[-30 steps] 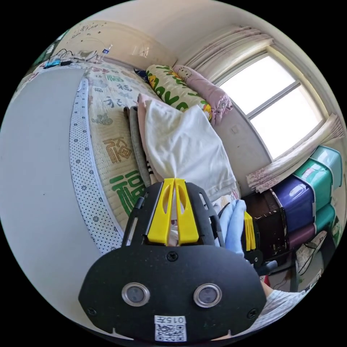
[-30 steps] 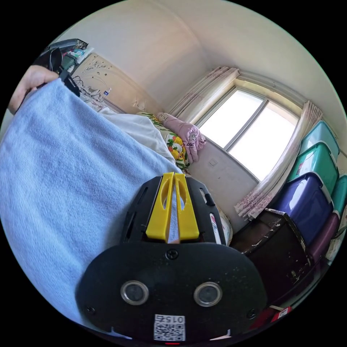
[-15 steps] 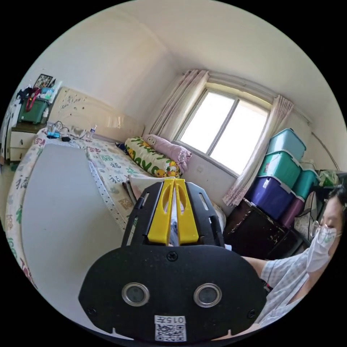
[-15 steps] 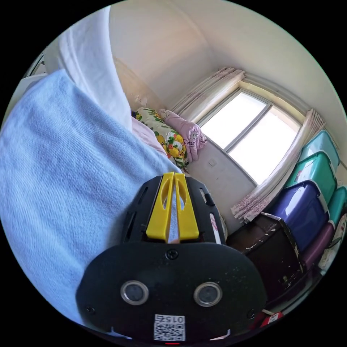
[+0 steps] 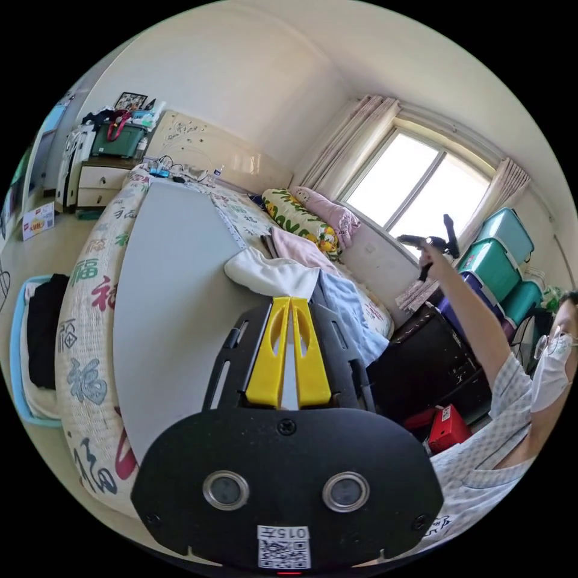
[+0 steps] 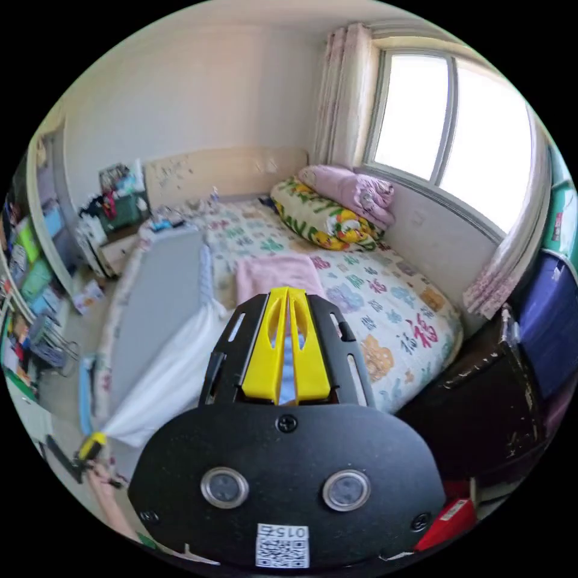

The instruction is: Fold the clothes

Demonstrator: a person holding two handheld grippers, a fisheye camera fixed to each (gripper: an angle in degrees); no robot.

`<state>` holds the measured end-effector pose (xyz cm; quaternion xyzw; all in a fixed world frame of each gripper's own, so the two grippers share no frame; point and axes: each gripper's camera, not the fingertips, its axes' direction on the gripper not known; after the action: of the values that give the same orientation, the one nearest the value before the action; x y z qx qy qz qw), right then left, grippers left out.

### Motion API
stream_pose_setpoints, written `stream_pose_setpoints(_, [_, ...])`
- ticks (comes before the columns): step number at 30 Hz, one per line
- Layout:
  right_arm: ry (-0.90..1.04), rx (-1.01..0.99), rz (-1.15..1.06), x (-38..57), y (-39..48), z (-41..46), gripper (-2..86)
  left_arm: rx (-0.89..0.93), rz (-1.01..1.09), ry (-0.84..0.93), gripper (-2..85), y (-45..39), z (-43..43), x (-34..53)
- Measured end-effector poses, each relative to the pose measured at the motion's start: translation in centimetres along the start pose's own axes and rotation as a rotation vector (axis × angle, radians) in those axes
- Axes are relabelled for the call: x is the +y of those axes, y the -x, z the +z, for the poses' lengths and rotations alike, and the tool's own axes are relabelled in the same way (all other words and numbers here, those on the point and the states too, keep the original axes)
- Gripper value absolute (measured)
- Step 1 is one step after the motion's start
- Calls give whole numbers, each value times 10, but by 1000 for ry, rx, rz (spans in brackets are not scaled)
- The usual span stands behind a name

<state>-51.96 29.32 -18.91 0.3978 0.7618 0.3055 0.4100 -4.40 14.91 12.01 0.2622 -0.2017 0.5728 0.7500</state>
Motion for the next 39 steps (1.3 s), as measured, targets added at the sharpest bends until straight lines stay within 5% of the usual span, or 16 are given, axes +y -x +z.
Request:
stream_pose_setpoints(5, [-234, -243, -14, -32, 2, -140, -10, 43, -72, -190, -9, 14, -56, 28])
stream_pose_setpoints(16, [-290, -269, -145, -35, -3, -160, -10, -79, -9, 181, 59, 18, -8, 54])
stream_pose_setpoints(21, [-166, -416, -215, -31, -19, -56, -9, -95, 102, 362, 108, 10, 56, 40])
stream_pose_setpoints(29, [165, -319, -329, 46, -38, 186, 43, -168, 187, 480, 132, 15, 135, 19])
stream_pose_setpoints(39, [464, -285, -55, 54, -28, 408, 114, -167, 209, 544, 25, 49, 146, 8])
